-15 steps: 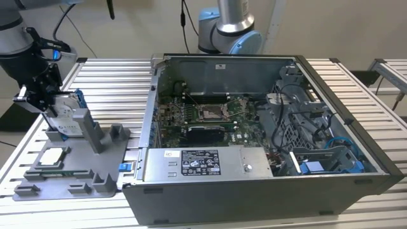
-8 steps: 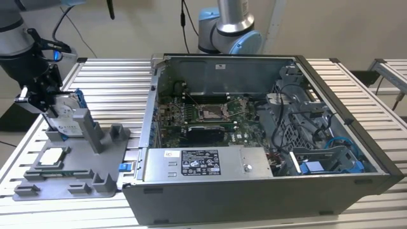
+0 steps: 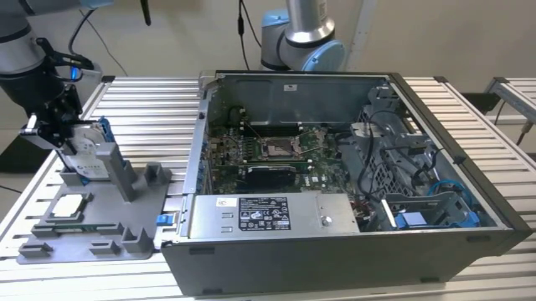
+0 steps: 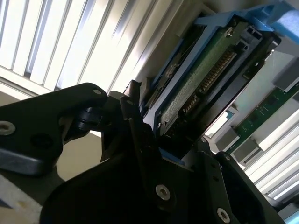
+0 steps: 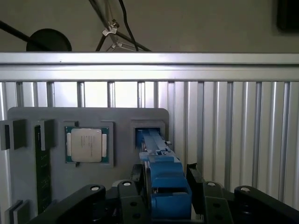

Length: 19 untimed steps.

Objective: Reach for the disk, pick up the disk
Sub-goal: 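Pick up the disk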

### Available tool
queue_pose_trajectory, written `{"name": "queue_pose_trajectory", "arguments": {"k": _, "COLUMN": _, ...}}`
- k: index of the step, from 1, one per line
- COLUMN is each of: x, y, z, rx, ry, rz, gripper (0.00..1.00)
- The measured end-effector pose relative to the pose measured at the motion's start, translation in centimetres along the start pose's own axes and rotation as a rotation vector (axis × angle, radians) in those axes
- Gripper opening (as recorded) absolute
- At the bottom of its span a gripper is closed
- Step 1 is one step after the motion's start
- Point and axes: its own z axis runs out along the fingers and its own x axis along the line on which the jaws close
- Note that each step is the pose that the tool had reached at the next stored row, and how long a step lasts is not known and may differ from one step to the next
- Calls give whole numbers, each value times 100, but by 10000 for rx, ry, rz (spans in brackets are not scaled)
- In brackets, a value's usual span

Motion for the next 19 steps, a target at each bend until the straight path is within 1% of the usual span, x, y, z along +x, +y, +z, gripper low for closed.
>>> {"name": "queue_pose_trajectory", "arguments": {"k": 10, "x": 3, "y": 0, "z": 1, "rx": 0, "ry": 1, "rz": -2, "gripper": 100}}
{"name": "queue_pose_trajectory", "arguments": {"k": 11, "x": 4, "y": 0, "z": 1, "rx": 1, "ry": 1, "rz": -3, "gripper": 0}}
{"name": "queue_pose_trajectory", "arguments": {"k": 19, "x": 4, "y": 0, "z": 1, "rx": -1, "ry": 0, "rz": -2, "gripper": 0}}
